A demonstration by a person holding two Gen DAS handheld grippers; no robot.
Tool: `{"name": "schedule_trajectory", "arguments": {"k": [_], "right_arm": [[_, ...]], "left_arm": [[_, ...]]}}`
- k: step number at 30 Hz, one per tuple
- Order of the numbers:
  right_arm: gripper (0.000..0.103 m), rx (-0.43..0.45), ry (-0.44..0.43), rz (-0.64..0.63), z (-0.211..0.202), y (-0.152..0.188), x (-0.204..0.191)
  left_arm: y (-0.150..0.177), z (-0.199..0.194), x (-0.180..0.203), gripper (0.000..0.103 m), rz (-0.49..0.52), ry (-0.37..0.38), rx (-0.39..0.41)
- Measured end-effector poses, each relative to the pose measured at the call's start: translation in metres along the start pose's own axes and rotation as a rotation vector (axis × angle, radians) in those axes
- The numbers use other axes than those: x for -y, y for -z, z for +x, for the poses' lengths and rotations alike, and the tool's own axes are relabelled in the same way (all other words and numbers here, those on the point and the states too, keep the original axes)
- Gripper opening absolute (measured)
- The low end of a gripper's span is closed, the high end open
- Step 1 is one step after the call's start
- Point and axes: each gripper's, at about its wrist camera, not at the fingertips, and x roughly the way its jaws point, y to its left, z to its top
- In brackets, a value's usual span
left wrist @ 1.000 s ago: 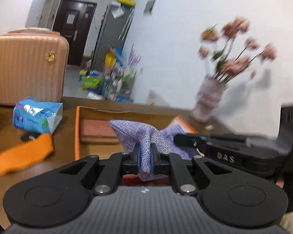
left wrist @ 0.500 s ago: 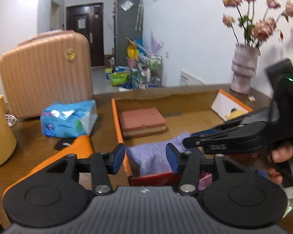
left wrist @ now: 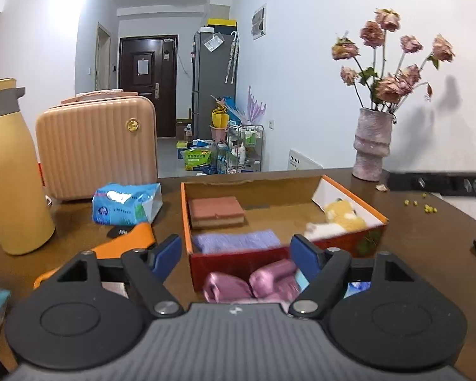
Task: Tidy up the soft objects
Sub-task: 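Carry the purple pouch into the box and open the right gripper, then grasp the pink fuzzy hair tie with the right gripper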
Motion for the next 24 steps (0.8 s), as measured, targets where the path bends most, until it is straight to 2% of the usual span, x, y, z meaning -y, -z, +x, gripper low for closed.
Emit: {"name": "schedule_trajectory", "arguments": {"k": [6, 11, 14, 19, 24], "right_arm": [[0.053, -0.030, 0.047, -0.046, -0.050, 0.077, -0.009], [0.054, -0.056, 0.029, -0.002, -0.076, 0.123, -0.024], [0.053, -0.052, -0.007, 0.041, -0.082, 0.139, -0.030], [0.053, -0.049, -0.006, 0.032, -0.085, 0.145, -0.040], [0.053, -0.060, -0.043, 0.034, -0.080, 0.145, -0.050]], "left_arm": [[0.050, -0.039, 0.029, 0.084, -0.046, -0.009, -0.010], [0.084, -0.053, 0.030, 0.087, -0.074, -0.029, -0.097], [0.092, -0.056, 0.024, 0.087, -0.078, -0.060, -0.139], [0.097, -0.063, 0.010, 0.087, -0.087, -0.080, -0.148], [0.097, -0.054, -0.004, 0.087, -0.133, -0.083, -0.153]]}}
